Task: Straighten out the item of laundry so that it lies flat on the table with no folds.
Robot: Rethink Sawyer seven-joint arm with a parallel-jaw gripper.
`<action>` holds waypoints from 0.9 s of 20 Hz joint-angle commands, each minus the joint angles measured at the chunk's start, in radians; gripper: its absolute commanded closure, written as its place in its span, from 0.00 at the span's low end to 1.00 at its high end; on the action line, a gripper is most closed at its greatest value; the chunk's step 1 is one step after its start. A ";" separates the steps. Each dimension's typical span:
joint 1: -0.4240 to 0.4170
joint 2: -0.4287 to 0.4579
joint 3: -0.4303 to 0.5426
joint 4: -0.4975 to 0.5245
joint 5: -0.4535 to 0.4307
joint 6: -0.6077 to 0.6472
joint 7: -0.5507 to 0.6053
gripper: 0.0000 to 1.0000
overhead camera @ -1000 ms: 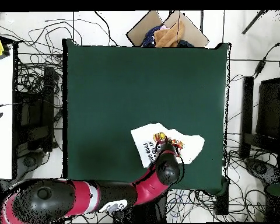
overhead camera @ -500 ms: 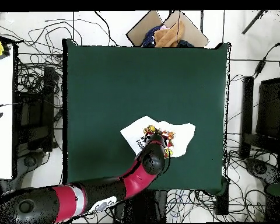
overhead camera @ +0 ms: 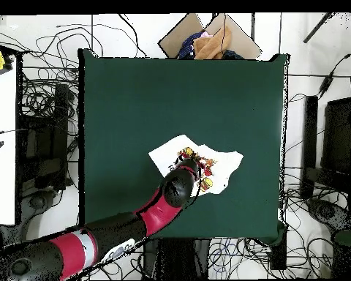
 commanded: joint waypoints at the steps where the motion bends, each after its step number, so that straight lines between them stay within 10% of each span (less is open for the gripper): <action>1: 0.025 0.051 0.132 -0.197 -0.029 0.045 0.319 0.00; 10: 0.075 -0.011 -0.003 0.118 -0.081 0.168 0.191 0.00; 18: -0.220 -0.182 -0.179 0.419 -0.440 0.469 -0.212 0.00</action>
